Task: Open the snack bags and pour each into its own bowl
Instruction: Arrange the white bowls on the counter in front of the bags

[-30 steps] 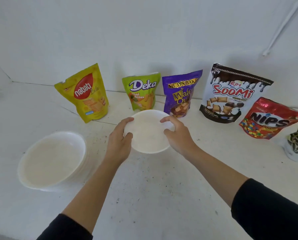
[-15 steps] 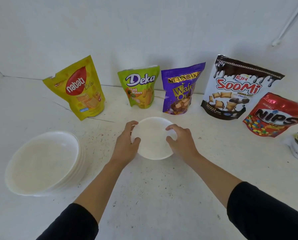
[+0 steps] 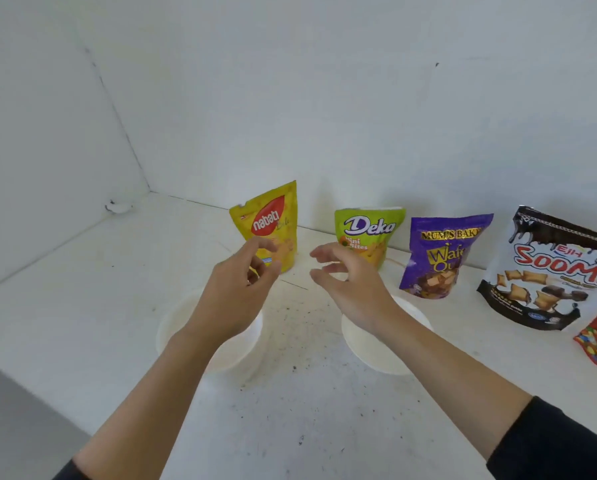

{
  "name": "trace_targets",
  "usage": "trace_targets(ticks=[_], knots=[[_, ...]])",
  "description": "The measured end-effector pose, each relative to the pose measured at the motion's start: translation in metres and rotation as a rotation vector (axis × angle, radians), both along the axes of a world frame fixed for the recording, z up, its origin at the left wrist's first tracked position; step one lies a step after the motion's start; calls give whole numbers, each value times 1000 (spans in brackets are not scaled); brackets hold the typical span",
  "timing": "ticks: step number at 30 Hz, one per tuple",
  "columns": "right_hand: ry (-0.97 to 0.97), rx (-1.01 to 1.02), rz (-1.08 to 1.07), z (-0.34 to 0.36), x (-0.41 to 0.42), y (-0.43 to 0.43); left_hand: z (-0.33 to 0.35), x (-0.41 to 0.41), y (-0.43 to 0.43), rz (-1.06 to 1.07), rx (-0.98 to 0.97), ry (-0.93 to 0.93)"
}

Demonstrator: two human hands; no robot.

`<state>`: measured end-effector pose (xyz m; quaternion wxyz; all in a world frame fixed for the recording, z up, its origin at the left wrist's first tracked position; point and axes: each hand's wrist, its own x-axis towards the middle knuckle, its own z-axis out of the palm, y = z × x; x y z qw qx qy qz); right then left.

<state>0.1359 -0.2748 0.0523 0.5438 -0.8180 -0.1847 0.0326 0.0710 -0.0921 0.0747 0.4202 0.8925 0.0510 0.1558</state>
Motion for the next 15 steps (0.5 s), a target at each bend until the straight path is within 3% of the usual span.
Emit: trace_targets(ticks=[8,10,13,15], knots=[[6,-150,167,-44,-35,93,-48,-58,91,287,358,199],[73,-195,147,-56,-38,107,-60,-61,102,262,269,293],[215,-213,127,-69,-41,120,-73,-57,106,224,-14,372],[278,-212,107,-77,-42,123,-83,-56,106,225,-72,375]])
